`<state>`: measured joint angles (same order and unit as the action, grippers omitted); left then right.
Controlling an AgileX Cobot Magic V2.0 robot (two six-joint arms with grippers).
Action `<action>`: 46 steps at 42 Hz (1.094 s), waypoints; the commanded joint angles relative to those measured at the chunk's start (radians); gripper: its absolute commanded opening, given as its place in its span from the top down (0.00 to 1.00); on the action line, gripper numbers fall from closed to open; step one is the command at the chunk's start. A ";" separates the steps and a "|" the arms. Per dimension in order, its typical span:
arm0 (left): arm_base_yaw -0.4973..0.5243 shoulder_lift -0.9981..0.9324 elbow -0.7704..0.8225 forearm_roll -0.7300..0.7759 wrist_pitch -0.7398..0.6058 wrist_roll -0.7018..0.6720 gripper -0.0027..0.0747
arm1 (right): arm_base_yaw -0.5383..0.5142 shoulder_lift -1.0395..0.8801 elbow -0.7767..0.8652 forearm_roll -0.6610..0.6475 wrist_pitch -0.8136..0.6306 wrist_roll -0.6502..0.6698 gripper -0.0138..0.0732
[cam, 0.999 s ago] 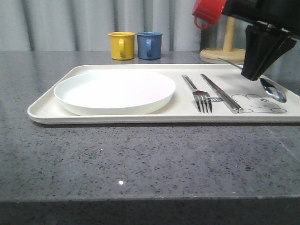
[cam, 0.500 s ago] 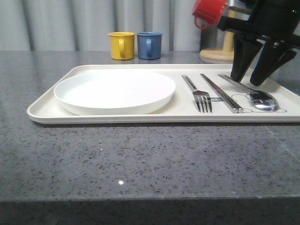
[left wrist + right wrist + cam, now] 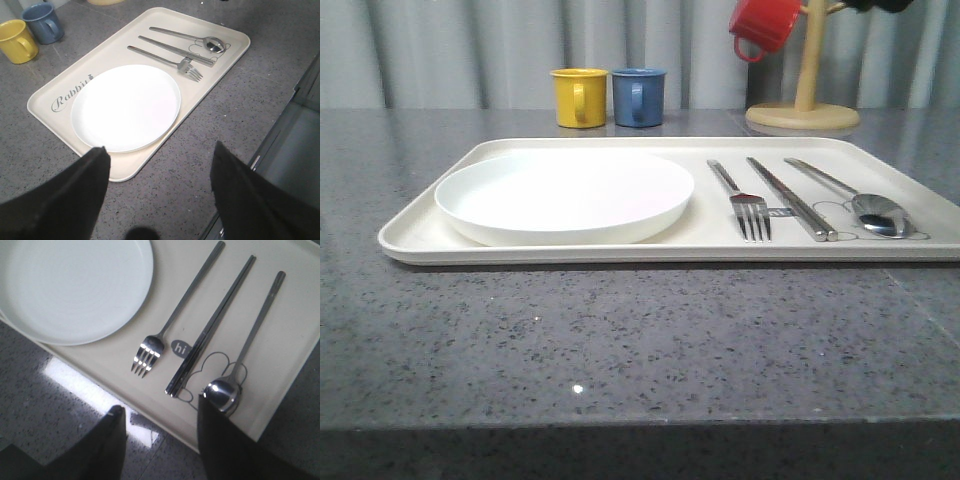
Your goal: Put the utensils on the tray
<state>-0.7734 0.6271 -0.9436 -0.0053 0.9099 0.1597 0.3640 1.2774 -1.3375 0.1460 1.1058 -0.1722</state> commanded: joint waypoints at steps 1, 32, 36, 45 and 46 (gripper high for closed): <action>-0.007 0.000 -0.025 -0.008 -0.076 -0.011 0.41 | 0.004 -0.117 0.042 -0.012 -0.048 -0.015 0.42; -0.007 0.000 -0.025 -0.008 -0.076 -0.011 0.41 | 0.004 -0.744 0.436 -0.091 -0.098 0.048 0.42; -0.007 0.000 -0.025 -0.008 -0.076 -0.011 0.41 | 0.004 -0.790 0.448 -0.090 -0.095 0.058 0.42; -0.007 0.000 -0.025 -0.008 -0.083 -0.011 0.41 | 0.004 -0.808 0.470 -0.089 -0.096 0.074 0.42; -0.007 0.000 -0.025 -0.008 -0.083 -0.011 0.41 | 0.004 -0.808 0.474 -0.089 -0.096 0.074 0.42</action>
<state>-0.7734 0.6271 -0.9436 0.0000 0.9099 0.1597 0.3659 0.4623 -0.8511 0.0667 1.0736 -0.1028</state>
